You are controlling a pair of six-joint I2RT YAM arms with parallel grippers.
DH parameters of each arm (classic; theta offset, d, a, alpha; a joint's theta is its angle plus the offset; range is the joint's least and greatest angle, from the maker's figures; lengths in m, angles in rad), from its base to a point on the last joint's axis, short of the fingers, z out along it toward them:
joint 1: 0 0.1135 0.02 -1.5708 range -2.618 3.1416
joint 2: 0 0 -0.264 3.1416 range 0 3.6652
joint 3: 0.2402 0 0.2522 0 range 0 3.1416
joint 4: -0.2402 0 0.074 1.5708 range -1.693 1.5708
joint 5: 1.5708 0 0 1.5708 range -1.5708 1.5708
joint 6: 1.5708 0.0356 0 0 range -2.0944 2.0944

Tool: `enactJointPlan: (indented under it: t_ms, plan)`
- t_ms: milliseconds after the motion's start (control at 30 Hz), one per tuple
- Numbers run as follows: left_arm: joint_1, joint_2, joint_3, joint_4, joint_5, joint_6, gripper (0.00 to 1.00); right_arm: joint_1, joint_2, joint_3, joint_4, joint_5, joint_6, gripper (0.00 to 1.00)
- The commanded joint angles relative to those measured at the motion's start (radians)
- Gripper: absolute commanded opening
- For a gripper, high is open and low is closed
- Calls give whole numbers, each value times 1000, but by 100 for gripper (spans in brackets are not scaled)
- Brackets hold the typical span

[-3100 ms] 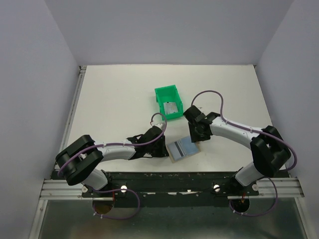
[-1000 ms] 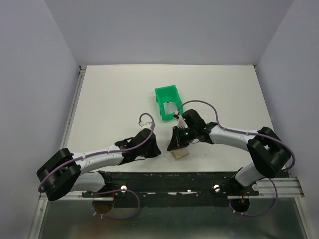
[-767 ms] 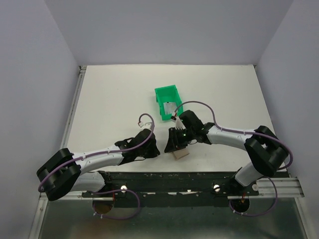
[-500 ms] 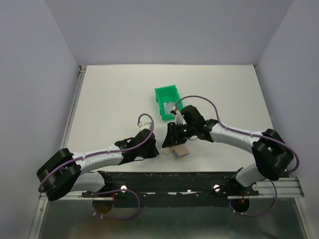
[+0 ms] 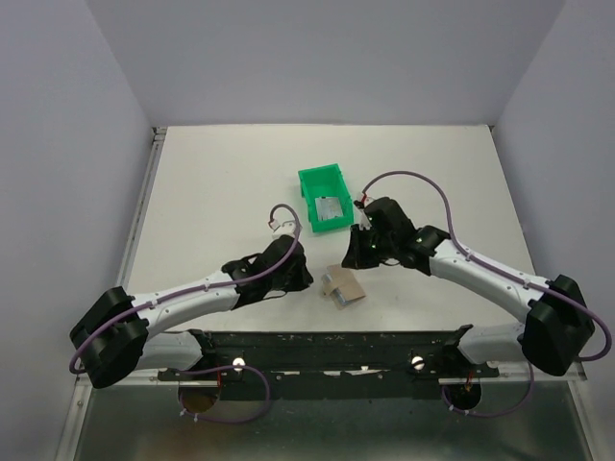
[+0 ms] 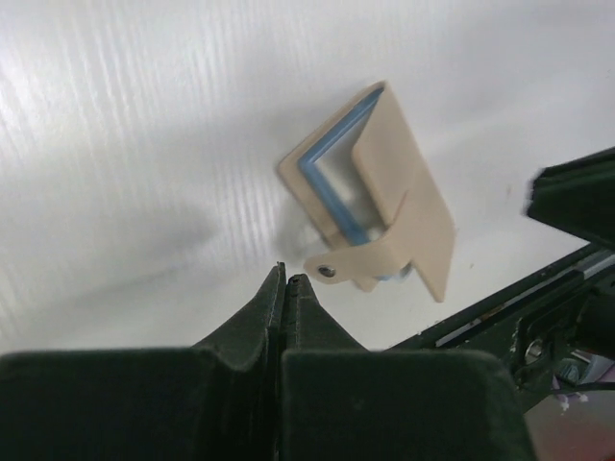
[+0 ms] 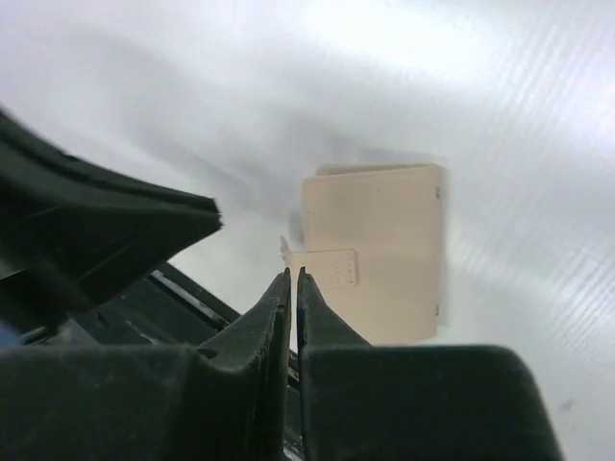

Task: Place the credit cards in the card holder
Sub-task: Close the card holder at the center of the board.

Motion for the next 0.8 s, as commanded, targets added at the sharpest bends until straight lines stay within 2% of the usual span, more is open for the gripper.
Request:
enactJointPlan:
  t_ms: [0, 200, 533, 633, 767]
  plan:
    - [6, 2, 100, -58, -70, 53, 0, -8, 59, -22, -74, 74, -39, 9]
    - [6, 23, 159, -62, -63, 82, 0, -8, 135, -105, 99, -95, -15, 3]
    - [-16, 91, 168, 10, 28, 83, 0, -8, 235, -134, 159, -125, -10, 3]
    - [-31, 123, 172, 35, 48, 82, 0, -6, 218, -137, 162, -129, 1, 3]
    - [-53, 163, 194, 49, 63, 83, 0, -8, 99, -149, 136, -75, 16, 5]
